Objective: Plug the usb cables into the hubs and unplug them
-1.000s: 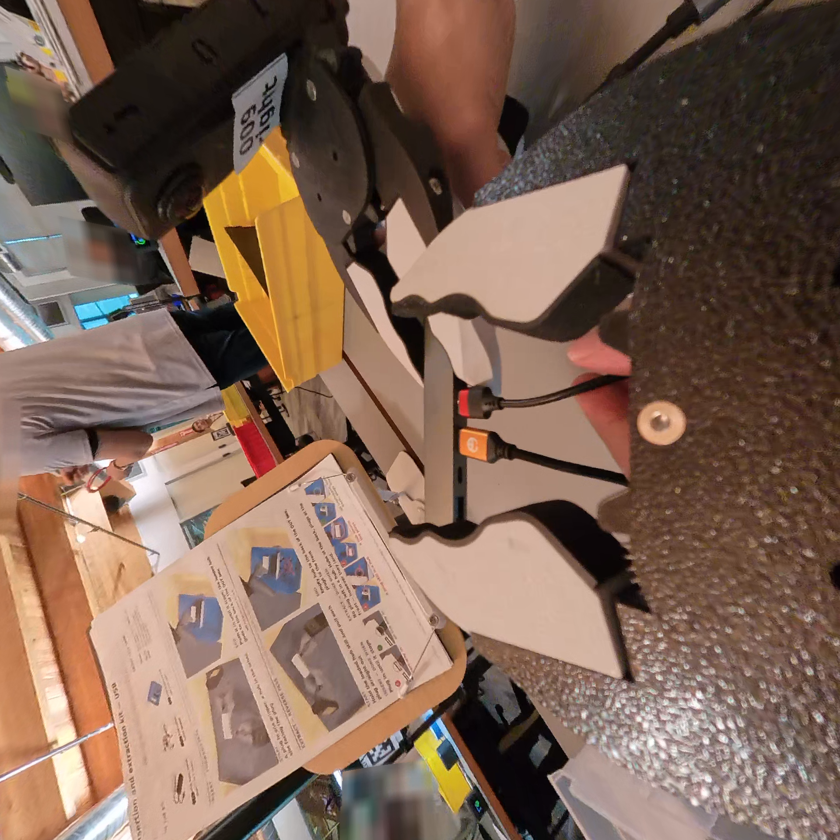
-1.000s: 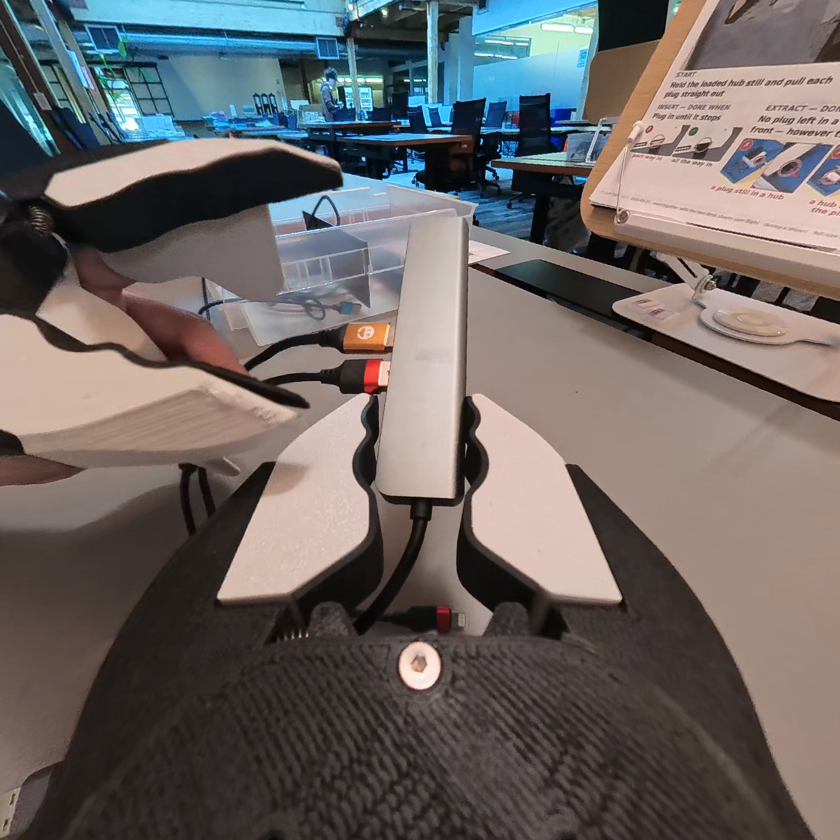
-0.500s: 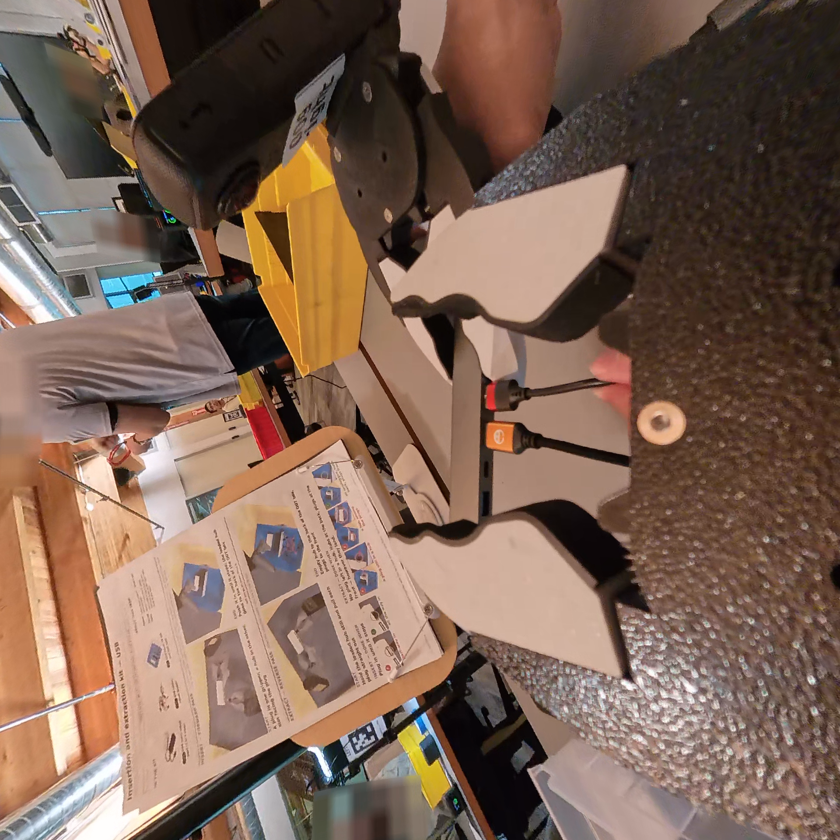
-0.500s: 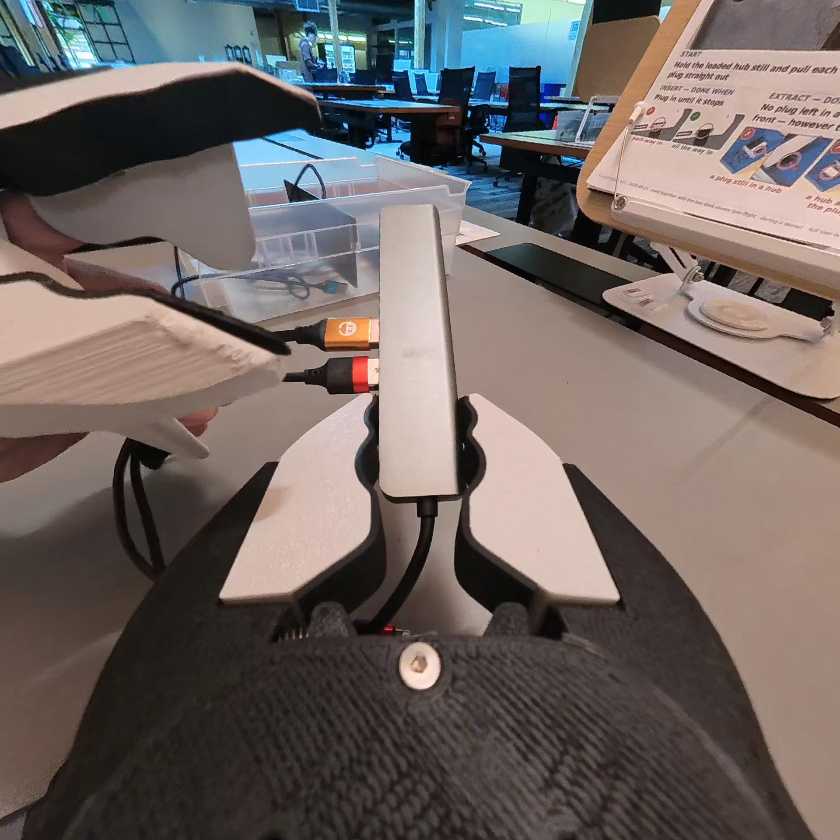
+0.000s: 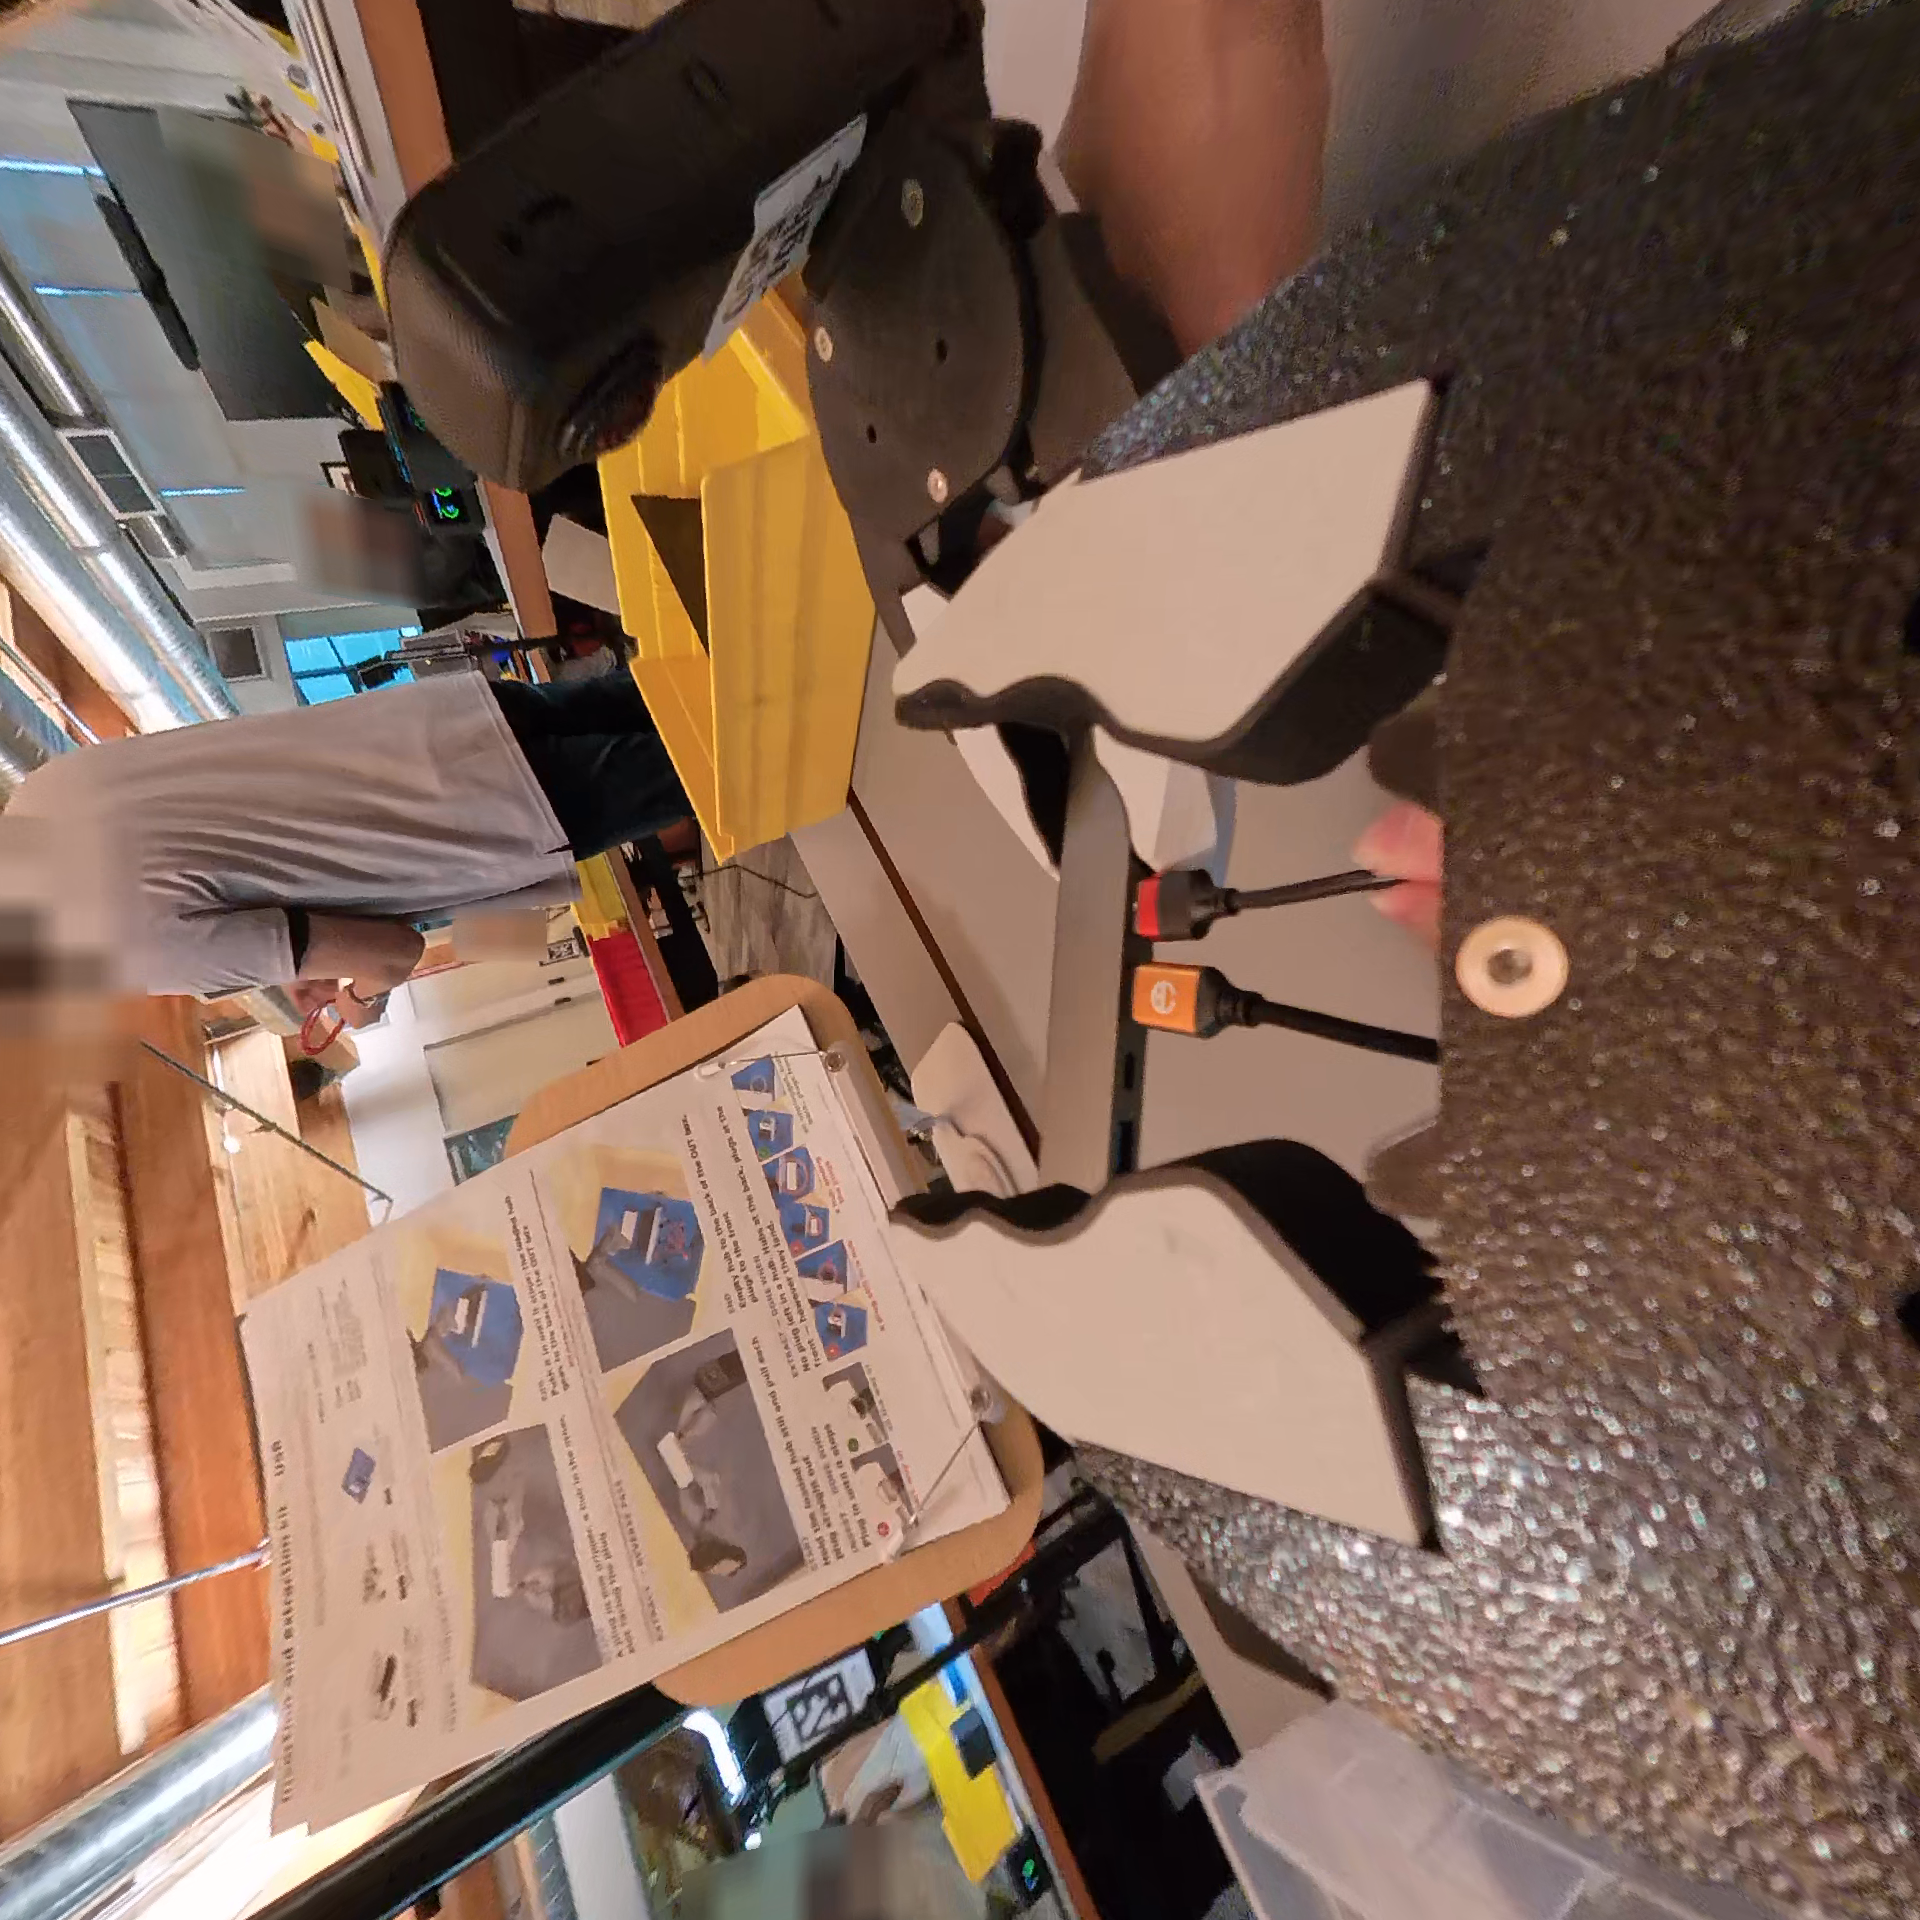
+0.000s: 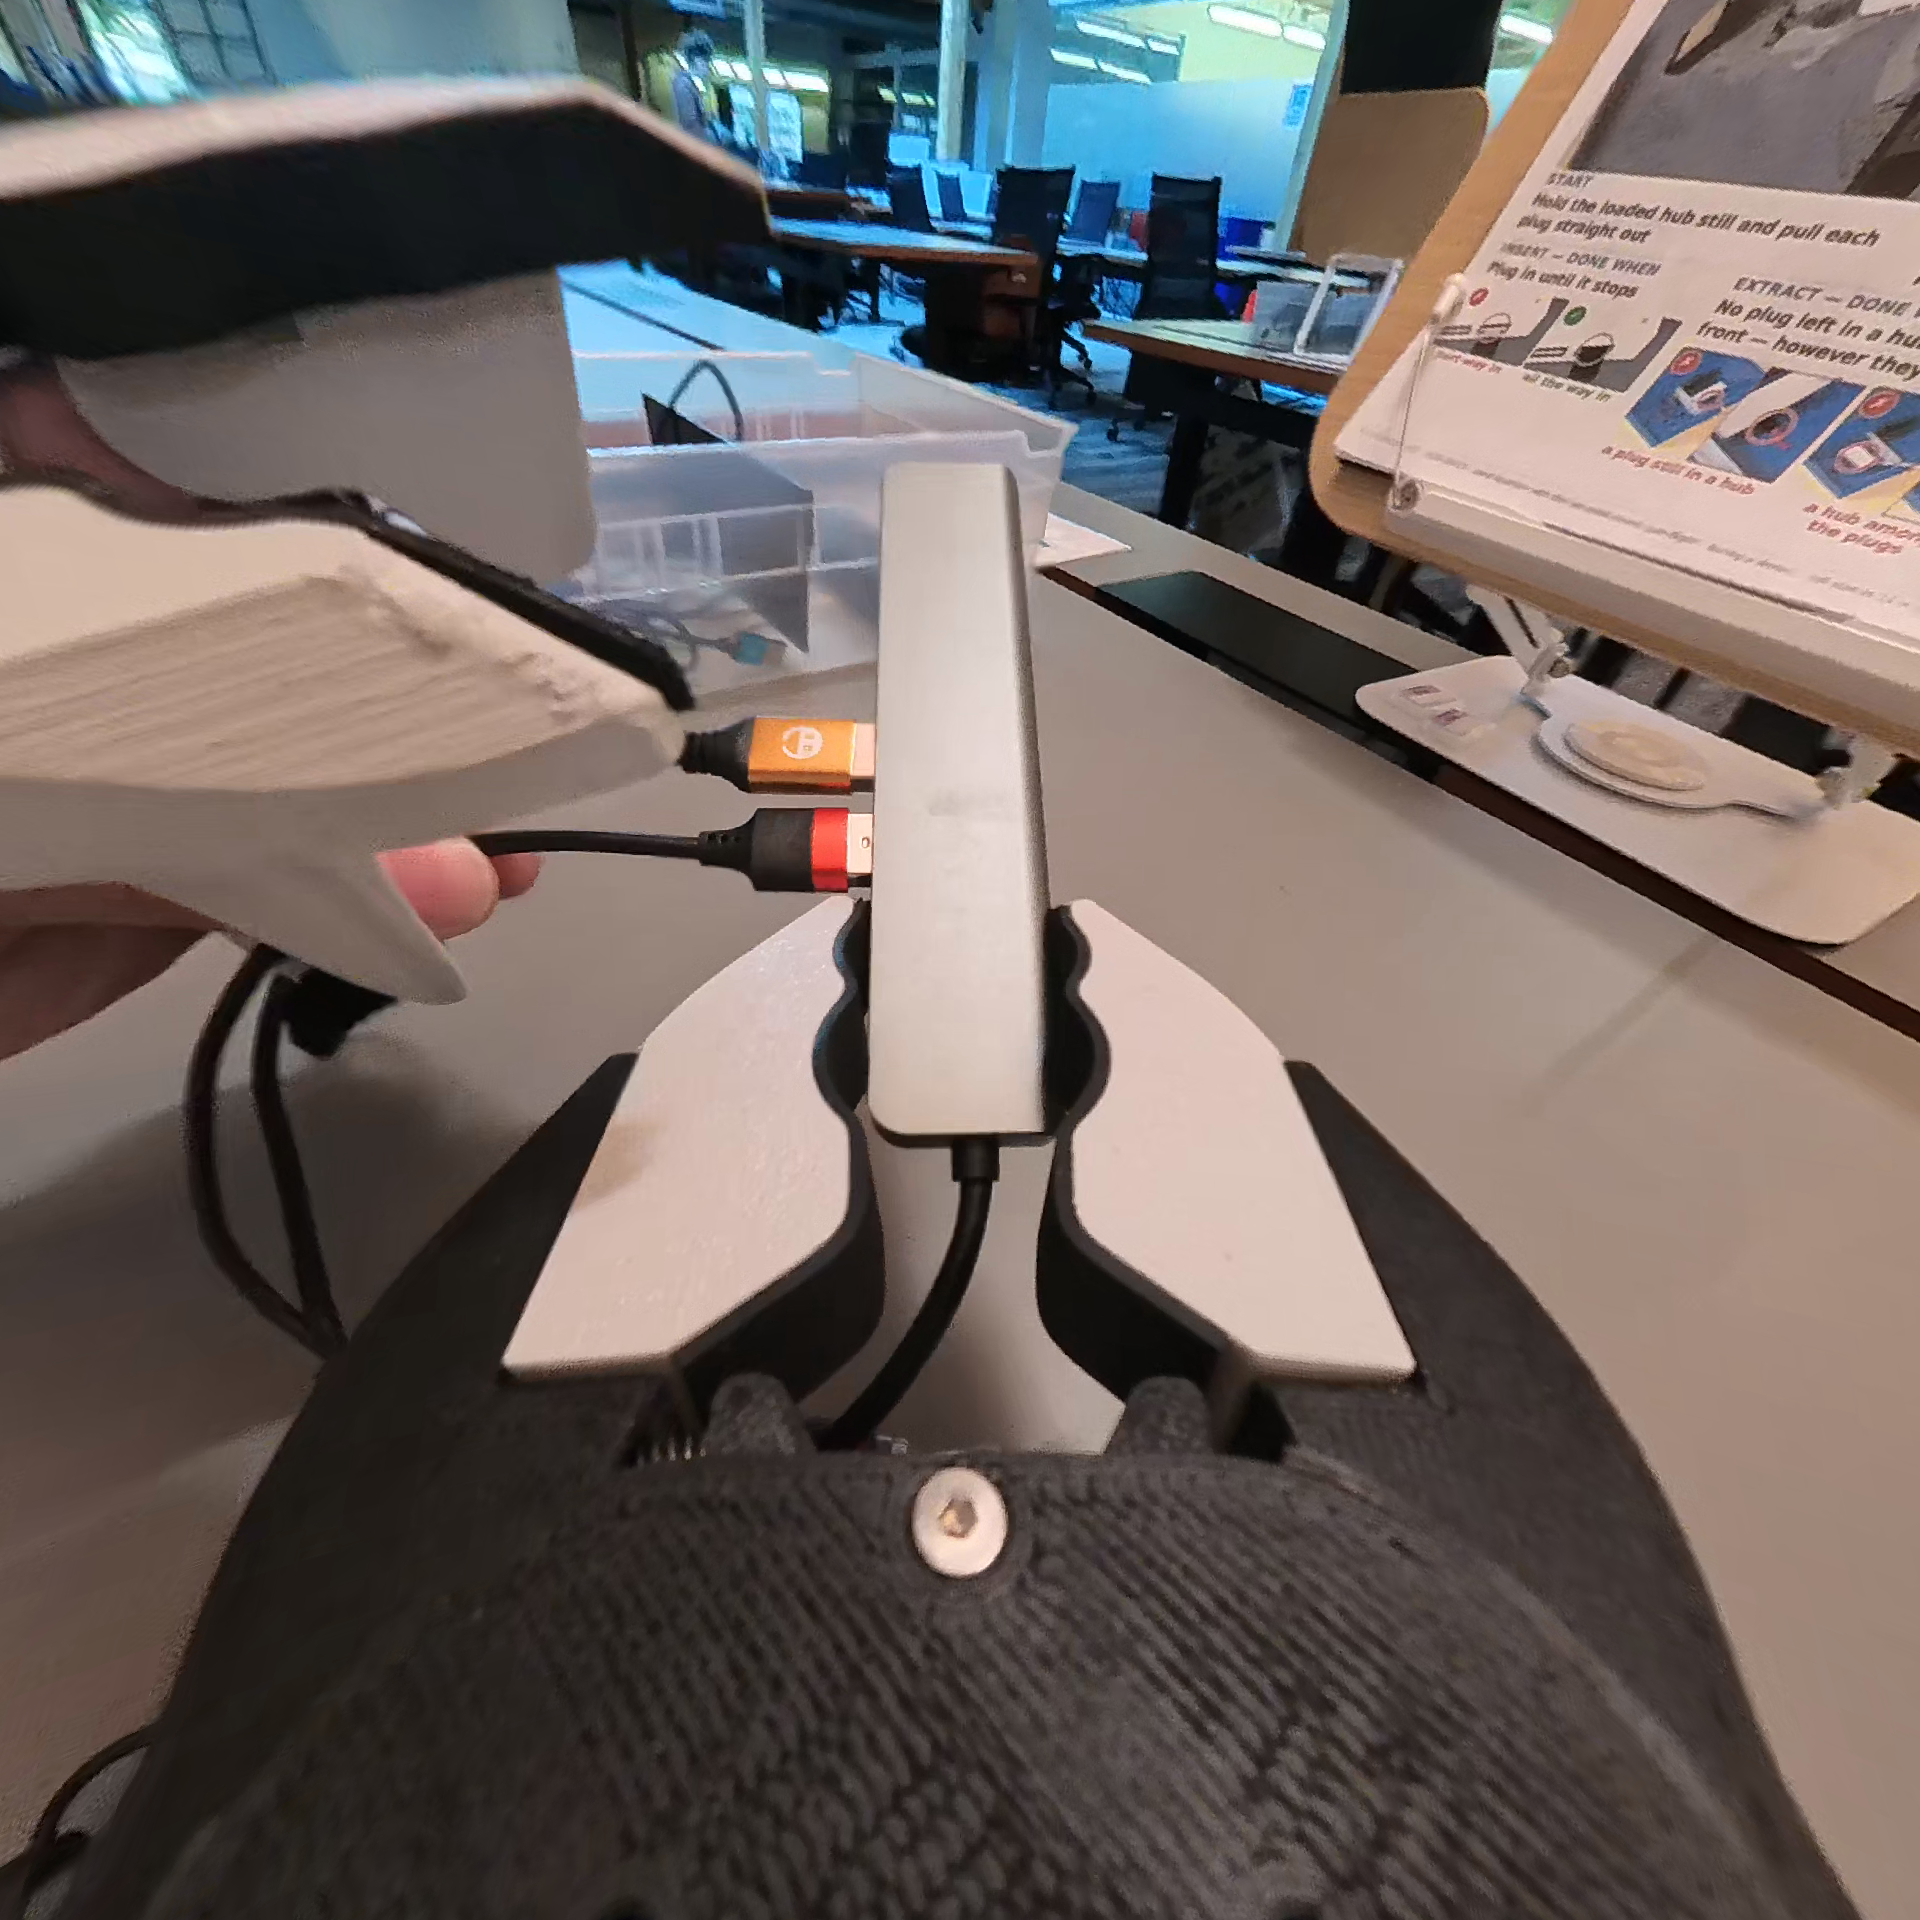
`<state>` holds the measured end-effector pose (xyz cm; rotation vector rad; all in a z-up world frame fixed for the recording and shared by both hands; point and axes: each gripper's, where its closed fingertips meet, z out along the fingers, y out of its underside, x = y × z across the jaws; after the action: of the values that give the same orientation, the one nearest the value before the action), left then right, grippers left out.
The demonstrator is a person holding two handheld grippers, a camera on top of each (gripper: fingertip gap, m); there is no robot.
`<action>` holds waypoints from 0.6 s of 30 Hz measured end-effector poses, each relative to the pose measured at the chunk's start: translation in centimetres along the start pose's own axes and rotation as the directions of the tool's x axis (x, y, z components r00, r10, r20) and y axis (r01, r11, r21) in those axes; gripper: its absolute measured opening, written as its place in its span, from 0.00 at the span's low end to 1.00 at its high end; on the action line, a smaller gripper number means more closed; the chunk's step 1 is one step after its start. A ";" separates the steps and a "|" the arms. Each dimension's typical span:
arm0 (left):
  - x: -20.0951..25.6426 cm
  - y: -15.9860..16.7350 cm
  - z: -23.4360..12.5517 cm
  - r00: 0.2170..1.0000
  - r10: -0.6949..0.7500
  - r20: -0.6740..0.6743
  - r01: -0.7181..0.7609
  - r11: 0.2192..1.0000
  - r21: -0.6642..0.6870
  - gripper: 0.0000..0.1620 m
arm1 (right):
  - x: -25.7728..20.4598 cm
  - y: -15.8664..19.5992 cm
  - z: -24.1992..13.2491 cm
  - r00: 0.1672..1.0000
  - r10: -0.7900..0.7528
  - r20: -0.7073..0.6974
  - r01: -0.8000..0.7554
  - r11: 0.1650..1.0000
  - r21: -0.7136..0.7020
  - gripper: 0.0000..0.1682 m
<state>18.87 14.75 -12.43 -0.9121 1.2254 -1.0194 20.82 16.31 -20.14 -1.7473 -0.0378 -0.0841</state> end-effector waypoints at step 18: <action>0.0 0.0 0.0 0.999 0.021 0.043 -0.020 1.000 -0.023 0.48 | -0.4 -0.2 -0.2 0.998 0.012 0.055 -0.013 1.000 0.021 0.19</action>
<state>18.88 14.76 -12.42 -0.9328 1.2095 -0.9667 20.35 16.14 -19.89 -1.7281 -0.0674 -0.0262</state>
